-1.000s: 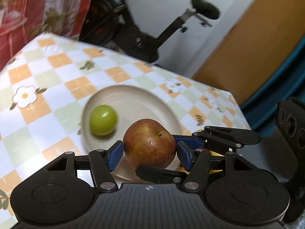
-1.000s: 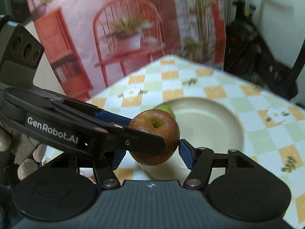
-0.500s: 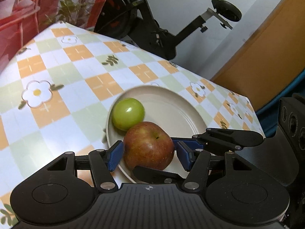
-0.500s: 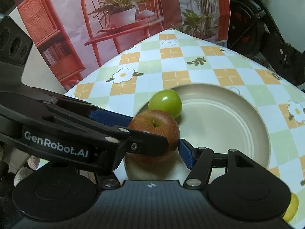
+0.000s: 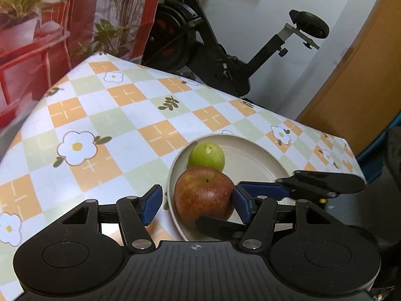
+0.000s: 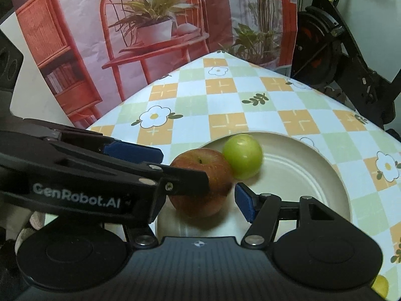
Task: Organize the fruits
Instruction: 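Lower the red apple onto the plate beside the green apple, release, then move the right tool to the large lemon in the fruit pile, then grasp the lemon with the right gripper and lift it, then carry the lemon onto the plate next to the green apple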
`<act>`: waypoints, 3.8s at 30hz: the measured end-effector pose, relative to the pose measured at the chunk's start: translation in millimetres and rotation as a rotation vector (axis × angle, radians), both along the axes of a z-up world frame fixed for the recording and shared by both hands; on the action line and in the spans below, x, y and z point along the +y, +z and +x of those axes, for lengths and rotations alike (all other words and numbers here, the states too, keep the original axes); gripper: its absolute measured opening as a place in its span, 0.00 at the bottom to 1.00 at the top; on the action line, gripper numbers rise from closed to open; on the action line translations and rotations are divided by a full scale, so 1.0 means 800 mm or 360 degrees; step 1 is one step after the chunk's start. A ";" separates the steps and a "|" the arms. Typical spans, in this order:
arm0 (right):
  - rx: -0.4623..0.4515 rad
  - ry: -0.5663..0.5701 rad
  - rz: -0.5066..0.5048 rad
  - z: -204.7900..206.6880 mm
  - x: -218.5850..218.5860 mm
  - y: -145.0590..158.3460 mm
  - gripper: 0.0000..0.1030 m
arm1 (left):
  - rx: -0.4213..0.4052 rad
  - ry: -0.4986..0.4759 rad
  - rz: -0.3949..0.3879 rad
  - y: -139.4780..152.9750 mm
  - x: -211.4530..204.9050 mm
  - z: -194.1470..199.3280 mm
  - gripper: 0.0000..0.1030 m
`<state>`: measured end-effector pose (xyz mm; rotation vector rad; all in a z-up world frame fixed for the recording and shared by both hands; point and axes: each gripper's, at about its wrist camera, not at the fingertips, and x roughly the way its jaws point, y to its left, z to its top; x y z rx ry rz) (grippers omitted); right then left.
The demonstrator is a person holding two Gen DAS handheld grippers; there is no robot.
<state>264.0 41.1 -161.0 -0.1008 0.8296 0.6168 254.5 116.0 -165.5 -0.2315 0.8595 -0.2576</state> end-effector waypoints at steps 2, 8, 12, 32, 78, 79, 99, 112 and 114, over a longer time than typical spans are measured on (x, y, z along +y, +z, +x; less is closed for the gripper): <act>-0.0010 -0.0002 -0.0001 -0.004 -0.006 0.005 0.63 | -0.0009 0.0002 0.0044 0.003 -0.003 -0.002 0.63; -0.0068 0.0008 0.0046 -0.025 -0.050 0.028 0.63 | -0.0026 0.0007 0.0143 0.010 -0.011 -0.011 0.61; -0.0114 -0.0057 0.0161 -0.048 -0.107 0.045 0.63 | -0.0057 -0.0005 0.0136 0.022 -0.021 -0.018 0.61; -0.0414 -0.0519 0.0389 -0.225 -0.280 0.024 0.63 | -0.0280 -0.0508 0.0089 0.039 -0.165 -0.110 0.61; -0.0237 -0.0476 0.0275 -0.253 -0.256 -0.066 0.58 | -0.0107 -0.0844 0.0215 -0.032 -0.263 -0.146 0.53; -0.0239 -0.0477 0.0277 -0.254 -0.256 -0.064 0.58 | -0.0115 -0.0844 0.0208 -0.029 -0.262 -0.147 0.53; -0.0359 -0.0348 0.0181 -0.226 -0.227 0.026 0.58 | -0.0321 -0.0669 0.0015 0.041 -0.207 -0.134 0.53; -0.0354 -0.0139 0.0160 -0.148 -0.177 0.050 0.58 | -0.0296 -0.0461 -0.0038 0.041 -0.155 -0.083 0.53; -0.0346 -0.0107 0.0160 -0.137 -0.169 0.047 0.58 | -0.0282 -0.0429 -0.0040 0.038 -0.145 -0.074 0.53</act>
